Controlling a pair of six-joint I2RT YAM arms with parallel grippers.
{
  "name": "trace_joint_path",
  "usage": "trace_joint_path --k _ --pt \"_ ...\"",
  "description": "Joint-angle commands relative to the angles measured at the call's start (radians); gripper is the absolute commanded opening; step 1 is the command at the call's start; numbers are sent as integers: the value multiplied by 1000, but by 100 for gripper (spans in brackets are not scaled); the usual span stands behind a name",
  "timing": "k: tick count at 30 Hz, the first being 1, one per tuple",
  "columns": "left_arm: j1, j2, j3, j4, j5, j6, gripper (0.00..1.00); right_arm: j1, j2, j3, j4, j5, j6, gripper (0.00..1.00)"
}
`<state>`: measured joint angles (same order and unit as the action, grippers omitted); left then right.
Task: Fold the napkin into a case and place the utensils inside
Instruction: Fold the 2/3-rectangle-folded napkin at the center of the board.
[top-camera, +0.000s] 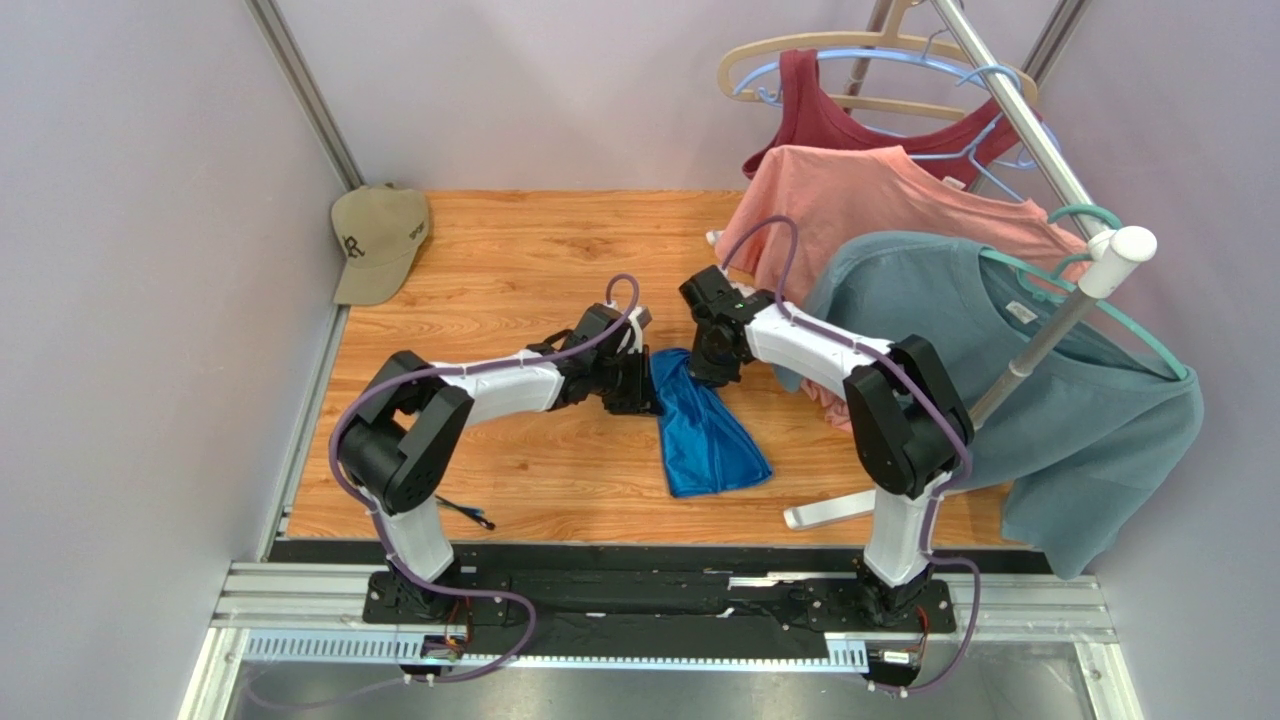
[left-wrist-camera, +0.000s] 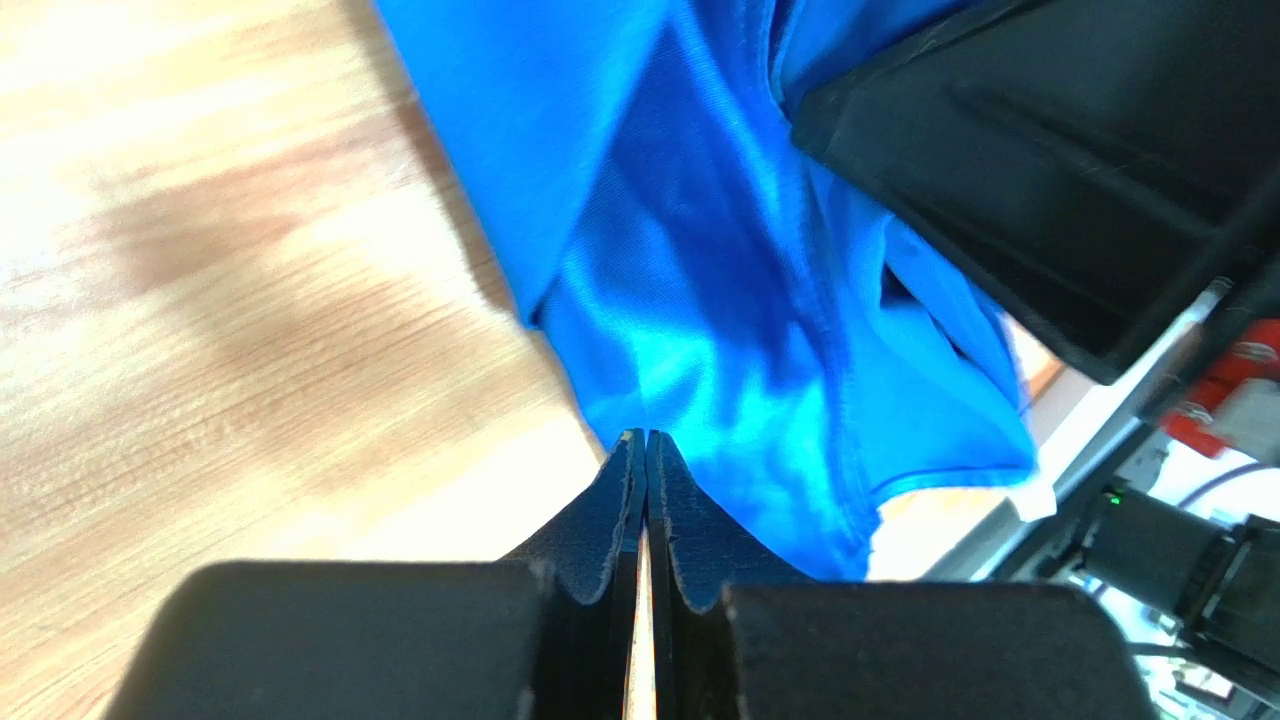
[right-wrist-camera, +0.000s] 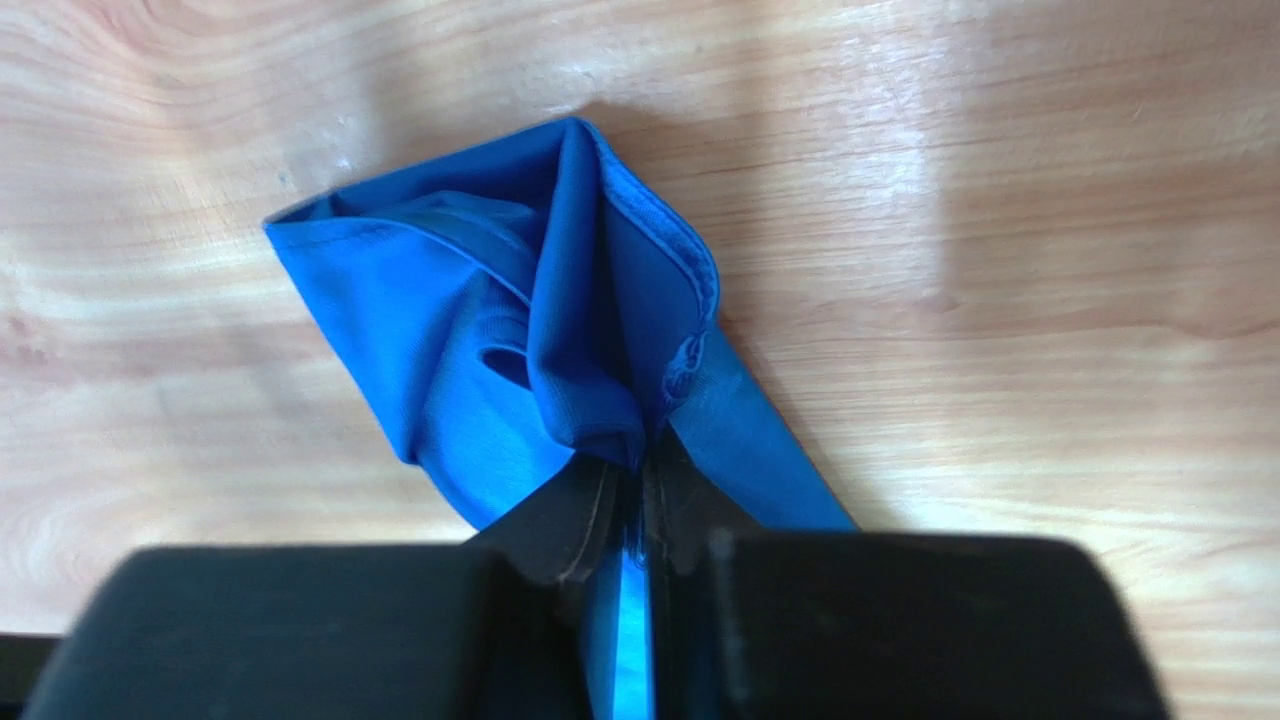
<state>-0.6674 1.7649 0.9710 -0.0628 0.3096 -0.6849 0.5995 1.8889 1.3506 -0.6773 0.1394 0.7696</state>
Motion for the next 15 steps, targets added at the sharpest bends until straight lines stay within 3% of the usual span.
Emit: trace_joint_path --k 1,4,7,10,15 --pt "-4 -6 87 -15 42 30 6 -66 -85 -82 142 -126 -133 26" --pt "-4 28 109 4 71 18 6 -87 -112 -131 186 -211 -187 48" --pt "-6 47 115 20 88 7 5 -104 -143 -180 223 -248 -242 61" --pt "-6 59 123 24 98 8 5 -139 -162 -232 257 -308 -282 66" --pt "-9 91 161 40 126 -7 5 -188 -183 -304 305 -391 -331 66"
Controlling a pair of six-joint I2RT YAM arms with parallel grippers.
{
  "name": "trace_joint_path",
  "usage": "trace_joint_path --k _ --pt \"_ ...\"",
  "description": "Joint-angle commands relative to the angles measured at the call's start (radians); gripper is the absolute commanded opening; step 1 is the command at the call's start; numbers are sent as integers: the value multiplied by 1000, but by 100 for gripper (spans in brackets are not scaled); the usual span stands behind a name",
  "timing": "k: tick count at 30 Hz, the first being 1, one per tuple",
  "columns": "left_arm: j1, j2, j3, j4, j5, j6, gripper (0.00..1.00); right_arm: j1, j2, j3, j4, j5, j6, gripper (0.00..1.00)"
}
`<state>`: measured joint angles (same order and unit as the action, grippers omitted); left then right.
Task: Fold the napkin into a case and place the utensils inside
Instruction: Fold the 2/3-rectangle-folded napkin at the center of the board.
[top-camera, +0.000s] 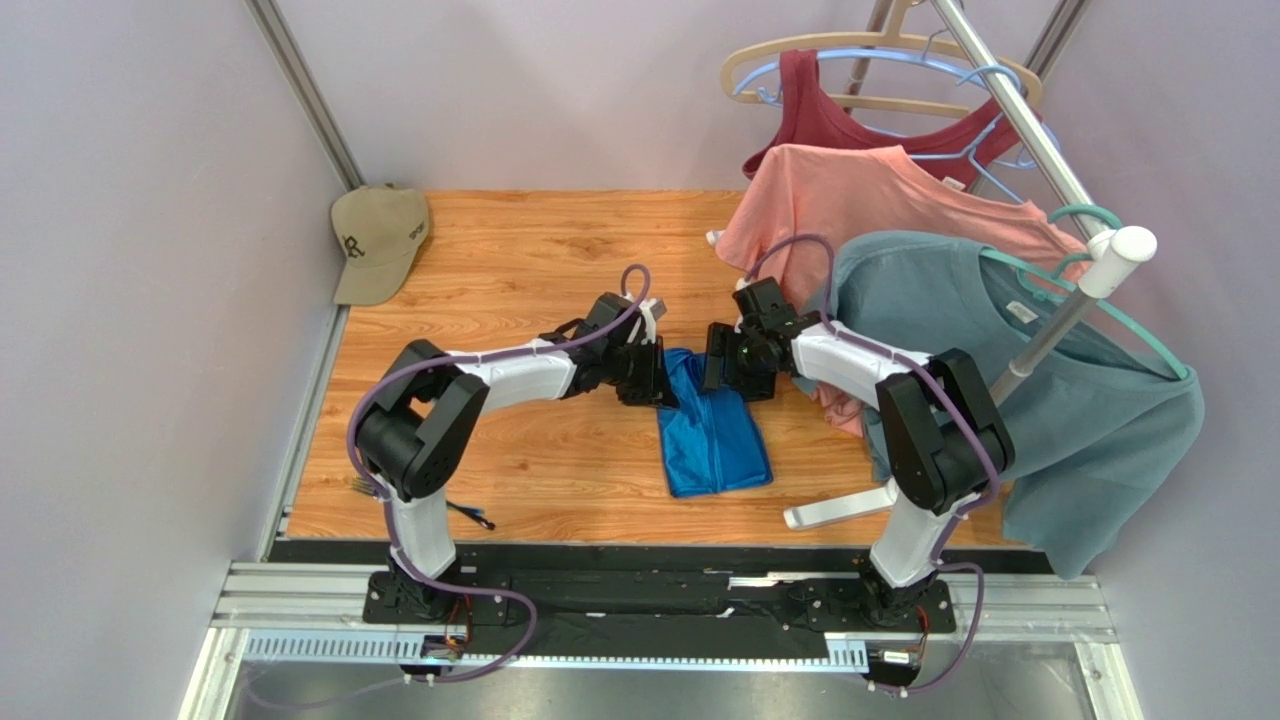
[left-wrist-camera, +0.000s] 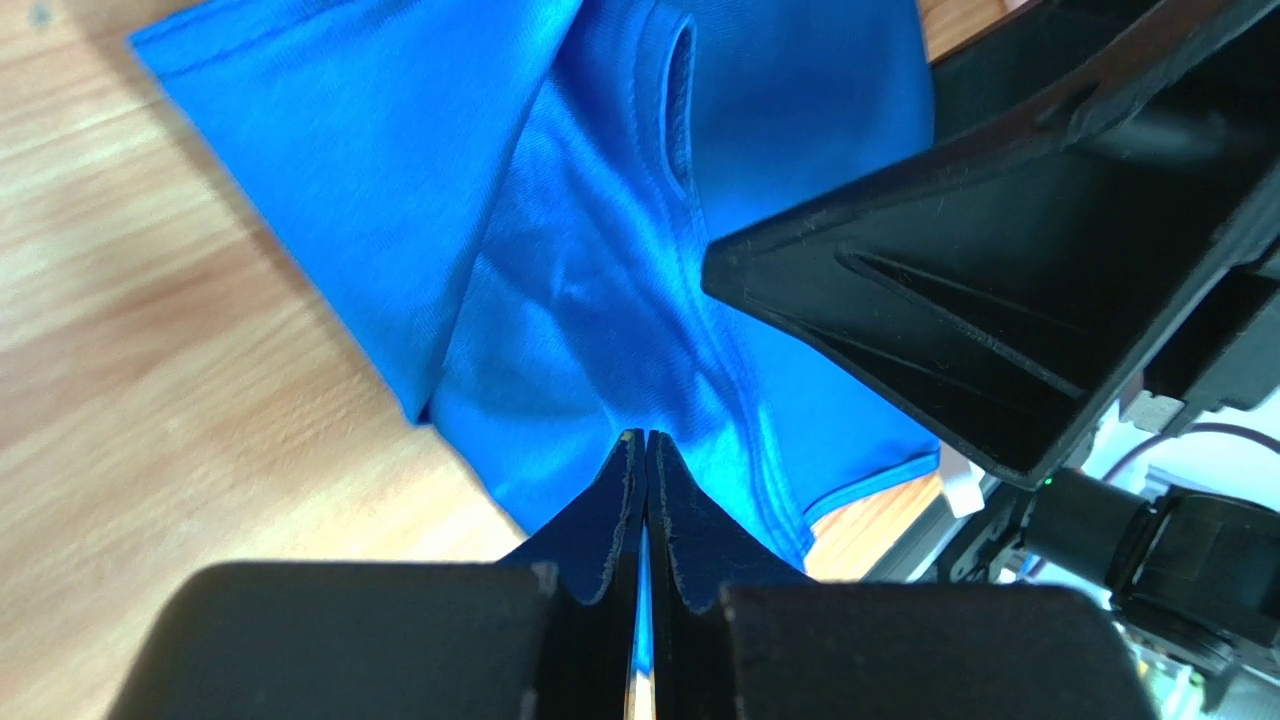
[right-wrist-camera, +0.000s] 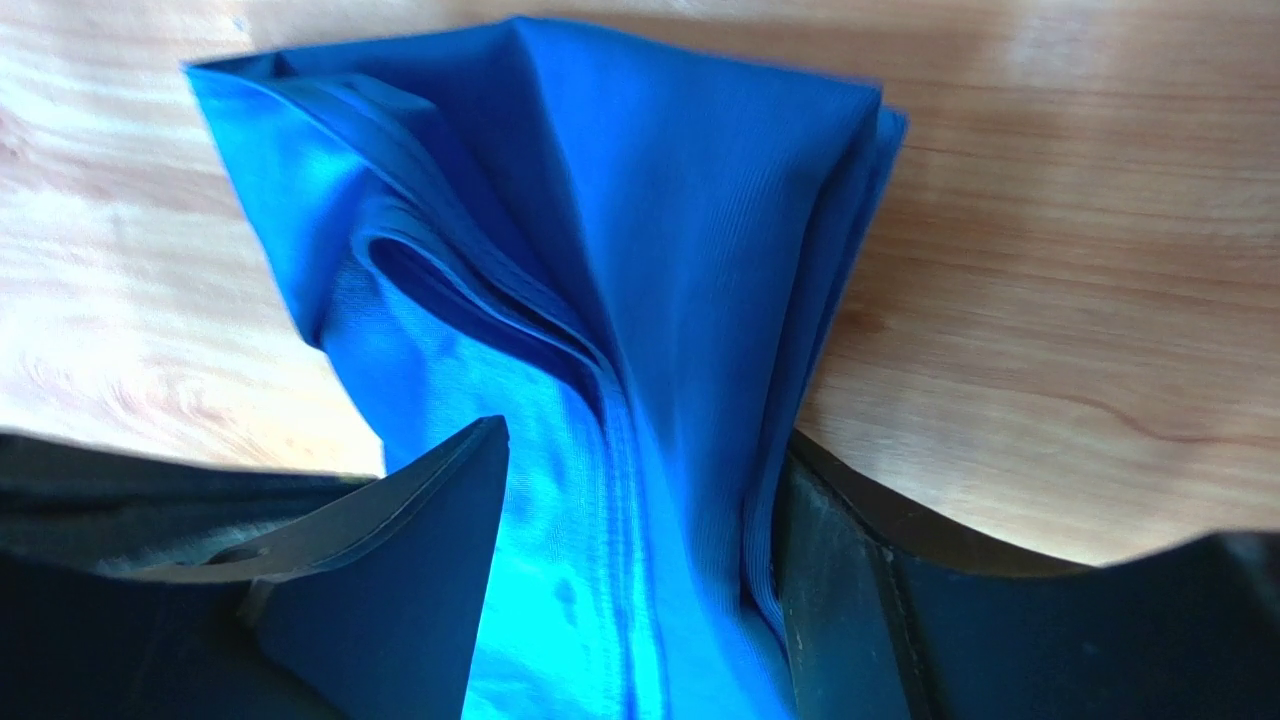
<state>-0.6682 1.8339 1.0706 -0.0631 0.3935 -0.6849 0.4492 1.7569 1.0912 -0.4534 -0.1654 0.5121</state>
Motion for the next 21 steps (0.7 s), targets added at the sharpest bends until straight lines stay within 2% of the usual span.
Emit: trace_joint_path --k 1,8,15,18,21 --pt "-8 37 69 45 44 -10 5 -41 -57 -56 88 -85 -78 66" --pt "-10 113 164 57 15 -44 3 -86 -96 -140 160 -128 -95 55" --pt "-10 200 275 -12 -87 -28 2 -113 -82 -145 188 -178 -103 30" --pt "-8 260 337 -62 -119 -18 2 -116 -89 -152 202 -192 -95 22" --pt "-5 295 356 -58 -143 -16 1 -116 -106 -159 205 -191 -90 17"
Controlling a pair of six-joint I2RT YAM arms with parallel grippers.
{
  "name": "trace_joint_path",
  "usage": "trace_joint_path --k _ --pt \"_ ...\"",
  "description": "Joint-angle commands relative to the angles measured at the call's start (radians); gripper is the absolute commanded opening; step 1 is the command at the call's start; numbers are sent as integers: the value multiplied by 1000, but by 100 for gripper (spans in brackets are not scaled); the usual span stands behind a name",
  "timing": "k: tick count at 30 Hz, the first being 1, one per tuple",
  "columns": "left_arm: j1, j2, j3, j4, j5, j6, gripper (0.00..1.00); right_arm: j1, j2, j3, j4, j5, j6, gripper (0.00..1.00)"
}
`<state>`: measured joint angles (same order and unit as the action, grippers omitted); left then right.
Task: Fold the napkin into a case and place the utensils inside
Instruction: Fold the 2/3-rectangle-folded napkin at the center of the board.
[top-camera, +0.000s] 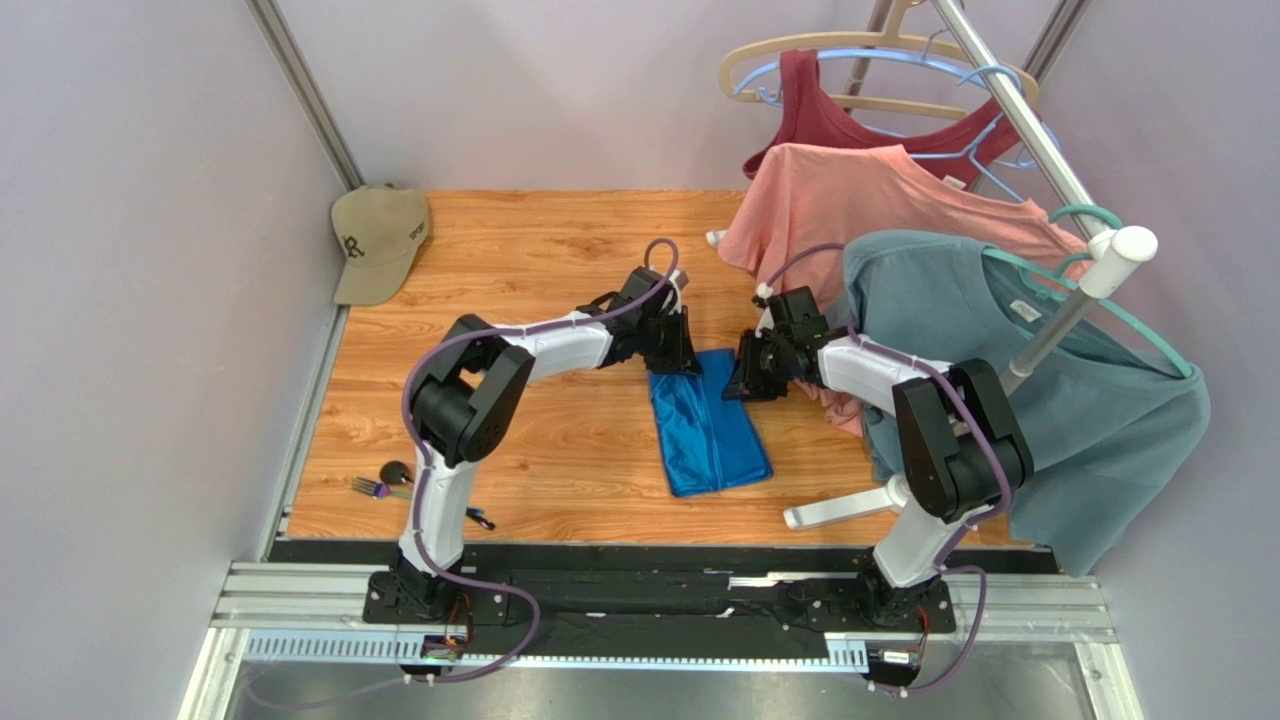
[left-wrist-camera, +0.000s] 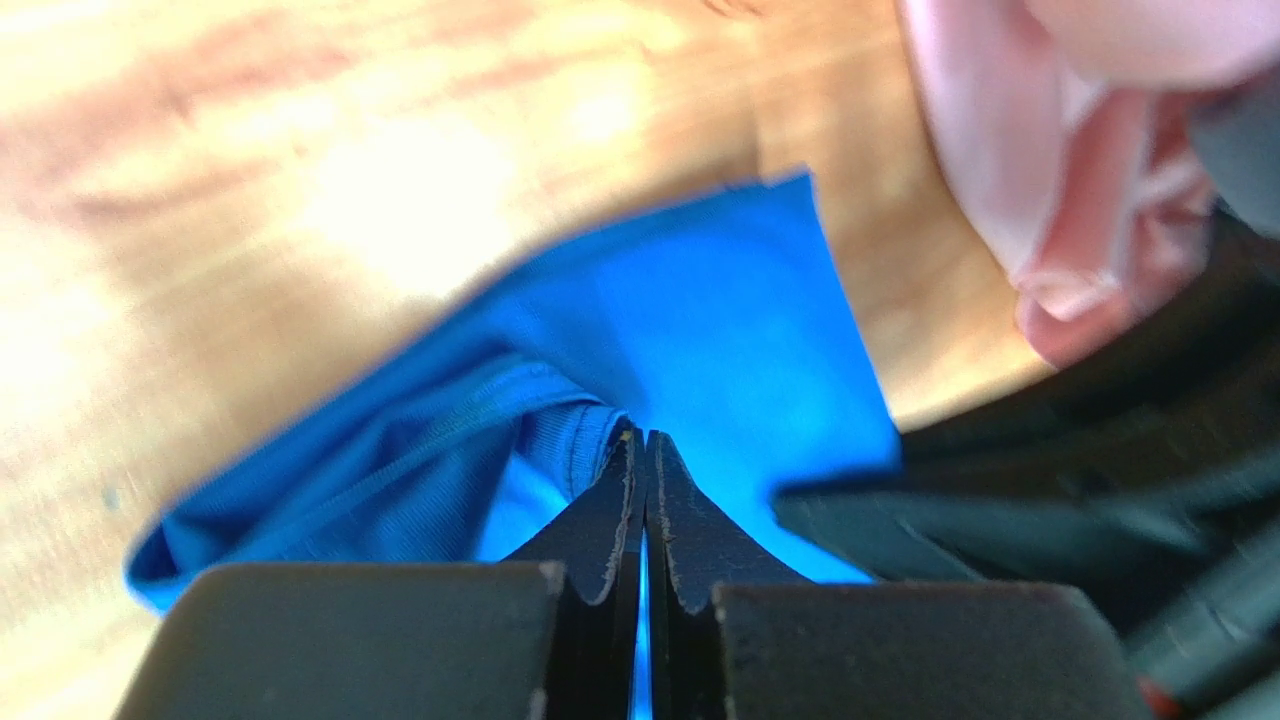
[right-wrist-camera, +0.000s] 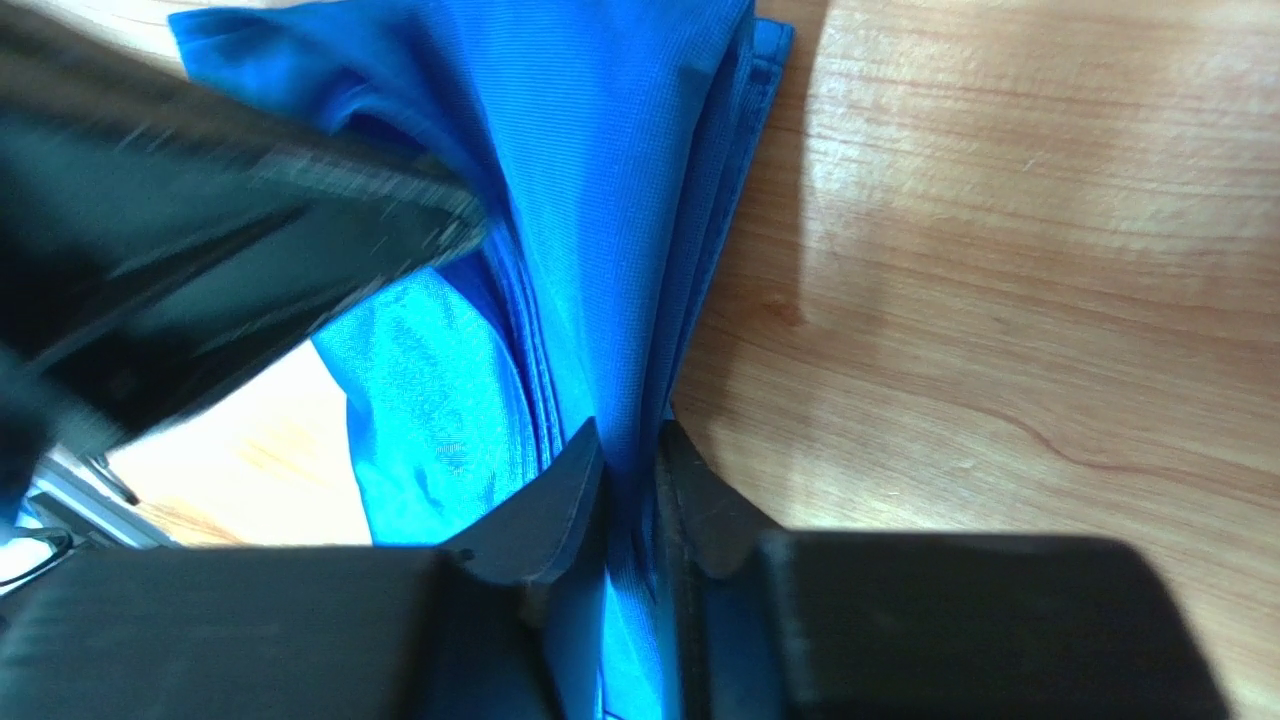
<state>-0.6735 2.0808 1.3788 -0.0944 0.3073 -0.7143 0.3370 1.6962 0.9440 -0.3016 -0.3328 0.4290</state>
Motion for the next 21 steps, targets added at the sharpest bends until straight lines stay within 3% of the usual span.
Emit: trace_joint_path --k 1,6,9,12,15,19,21 --pt "5 53 51 -22 -59 15 1 -4 -55 -13 52 -28 -6 16" --pt "6 81 104 -24 -60 58 1 -4 -66 2 50 -61 25 0" --pt "6 29 77 -10 -51 75 5 -6 -69 19 26 -60 33 0" --pt "5 -42 48 -2 -19 85 18 -4 -76 30 10 -54 33 0" --pt "5 -123 6 -16 -2 93 22 -4 -78 42 1 -55 36 0" --pt "3 -211 -87 -36 6 87 22 -4 -81 56 -22 -51 31 0" --pt "2 -254 -135 -10 13 73 16 -1 -78 61 -25 -52 34 0"
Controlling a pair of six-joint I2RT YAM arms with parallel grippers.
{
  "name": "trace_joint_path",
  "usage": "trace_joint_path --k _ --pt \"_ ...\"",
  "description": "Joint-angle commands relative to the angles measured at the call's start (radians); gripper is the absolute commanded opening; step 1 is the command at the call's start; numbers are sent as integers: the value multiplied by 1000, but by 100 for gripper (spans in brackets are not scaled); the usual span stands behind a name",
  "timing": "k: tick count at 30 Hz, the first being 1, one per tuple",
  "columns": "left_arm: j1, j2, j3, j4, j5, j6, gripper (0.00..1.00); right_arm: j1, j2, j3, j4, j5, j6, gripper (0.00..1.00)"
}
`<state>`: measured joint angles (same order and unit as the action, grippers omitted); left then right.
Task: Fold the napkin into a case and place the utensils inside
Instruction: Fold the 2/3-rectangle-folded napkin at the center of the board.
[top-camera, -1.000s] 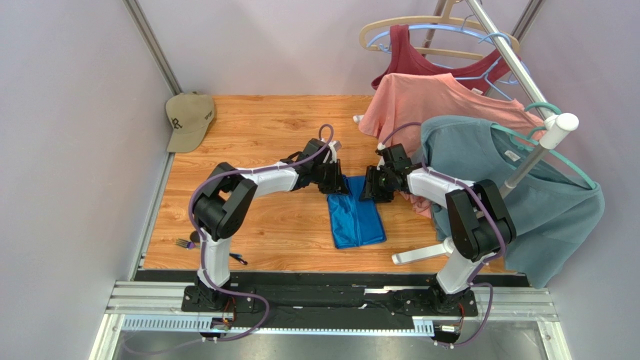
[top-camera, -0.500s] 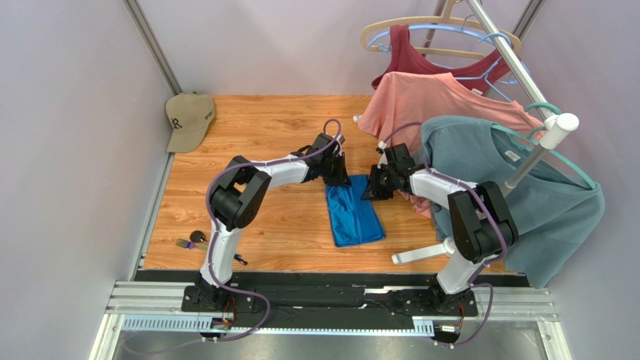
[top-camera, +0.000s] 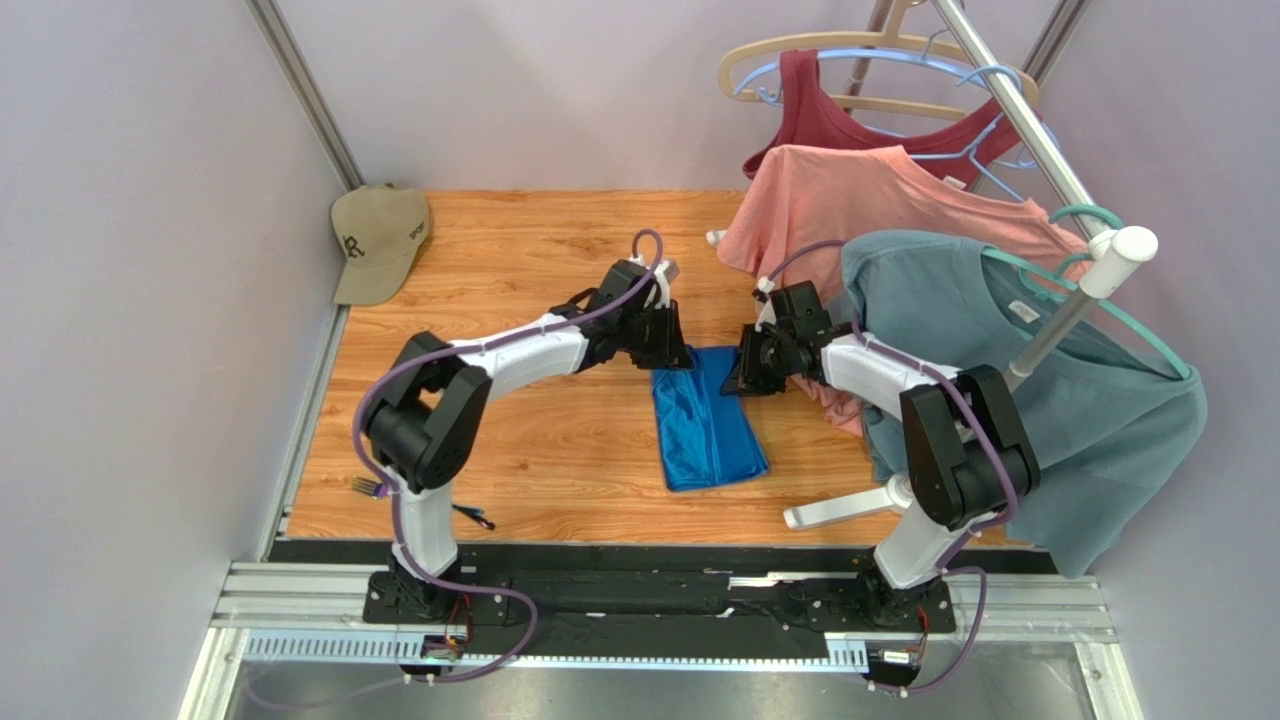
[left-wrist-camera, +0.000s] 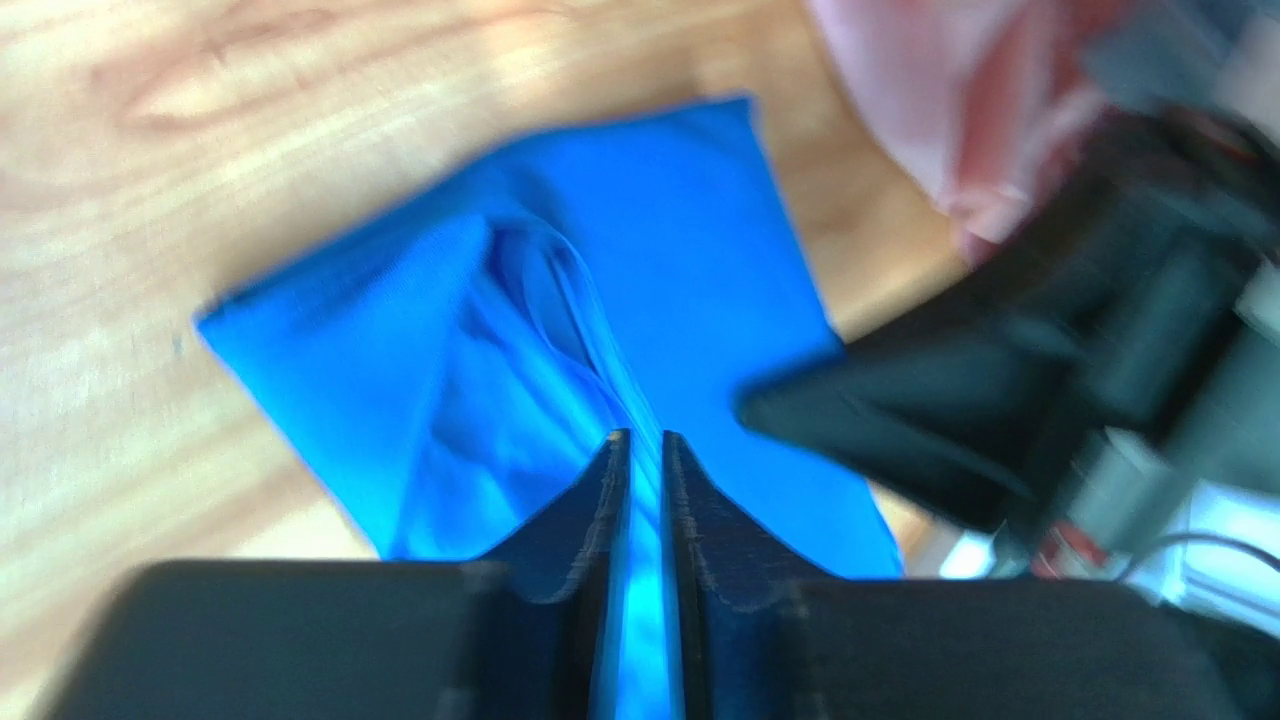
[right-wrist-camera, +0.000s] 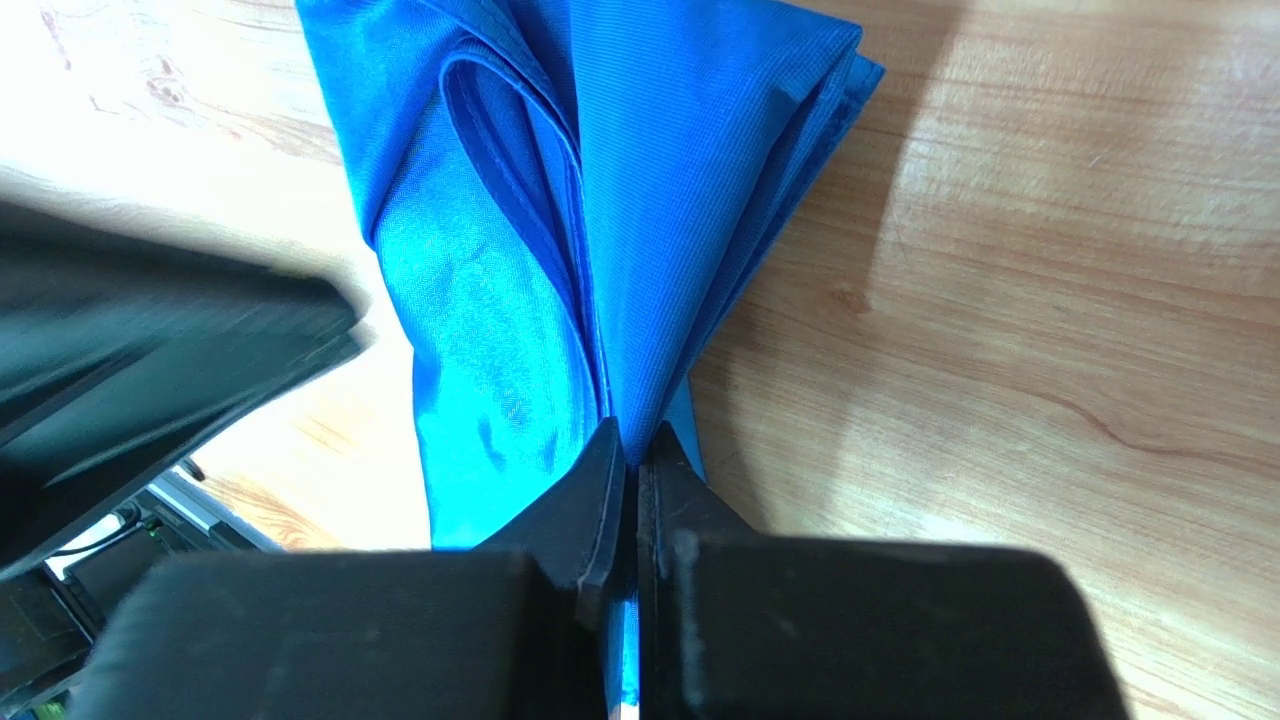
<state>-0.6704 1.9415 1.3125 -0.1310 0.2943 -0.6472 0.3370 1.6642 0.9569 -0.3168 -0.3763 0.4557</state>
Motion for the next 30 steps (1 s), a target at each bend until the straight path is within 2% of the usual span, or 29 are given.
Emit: trace_joint_path --k 1,3,7,9,14,23,27,30 --pt "-3 -128 -117 34 25 1 13 -1 -44 49 -13 -10 11 0" --pt "-6 -144 -162 51 9 -6 7 5 -41 57 -19 -6 15 0" --pt "-6 -95 -222 99 23 -11 2 36 -38 80 -53 28 11 0" --pt "-15 -55 -229 155 39 -19 1 46 -40 86 -59 57 20 0" --pt "-44 8 -196 171 29 -20 1 85 -27 117 -97 102 43 0" --pt "-55 25 -214 202 31 -51 1 206 74 212 -197 277 179 0" --pt "-55 27 -214 203 31 -52 0 247 130 266 -254 361 192 0" --pt "-57 19 -219 202 32 -49 0 255 129 241 -239 393 199 0"
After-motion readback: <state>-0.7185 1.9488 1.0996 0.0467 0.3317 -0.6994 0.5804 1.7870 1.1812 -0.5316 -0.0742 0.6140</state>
